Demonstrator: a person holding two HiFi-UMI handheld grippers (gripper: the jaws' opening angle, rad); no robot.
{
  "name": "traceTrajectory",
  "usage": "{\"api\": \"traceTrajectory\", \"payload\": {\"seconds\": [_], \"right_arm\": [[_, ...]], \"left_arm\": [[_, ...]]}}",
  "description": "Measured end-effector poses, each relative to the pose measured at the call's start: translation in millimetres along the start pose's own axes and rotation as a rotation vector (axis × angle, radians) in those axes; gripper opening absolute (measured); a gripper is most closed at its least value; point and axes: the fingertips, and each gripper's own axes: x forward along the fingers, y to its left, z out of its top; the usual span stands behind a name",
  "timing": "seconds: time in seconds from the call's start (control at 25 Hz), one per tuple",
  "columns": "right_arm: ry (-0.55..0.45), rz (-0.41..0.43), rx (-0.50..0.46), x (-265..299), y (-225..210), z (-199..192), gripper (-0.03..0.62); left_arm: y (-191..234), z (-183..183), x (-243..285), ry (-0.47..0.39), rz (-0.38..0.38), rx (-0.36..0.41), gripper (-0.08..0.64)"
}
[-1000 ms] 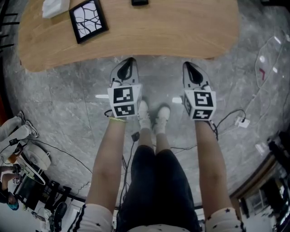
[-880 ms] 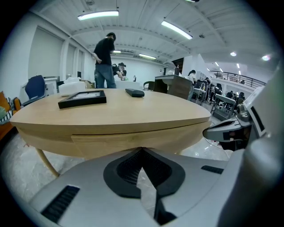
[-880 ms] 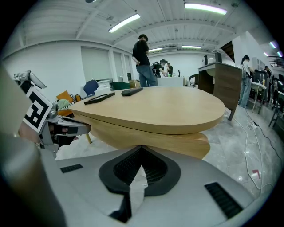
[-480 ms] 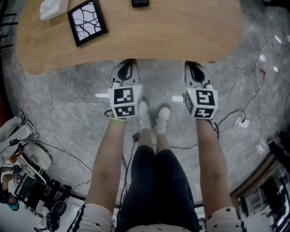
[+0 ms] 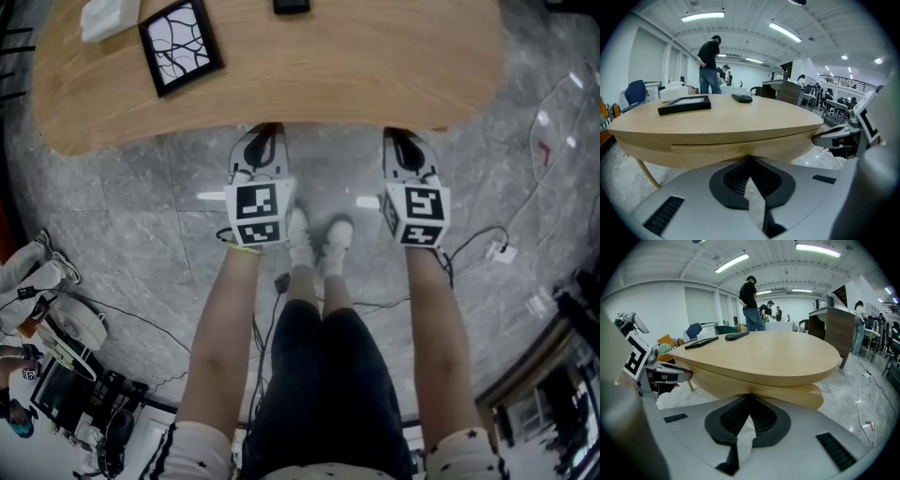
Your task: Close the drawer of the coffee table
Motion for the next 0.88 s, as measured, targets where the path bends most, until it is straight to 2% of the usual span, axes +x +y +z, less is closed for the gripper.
{"api": "traceTrajectory", "payload": {"seconds": [0.88], "right_arm": [[-0.012, 0.000, -0.002, 12, -7, 13, 0.006]], "left_arm": [[5, 13, 12, -0.007, -0.011, 0.000, 0.006]]}}
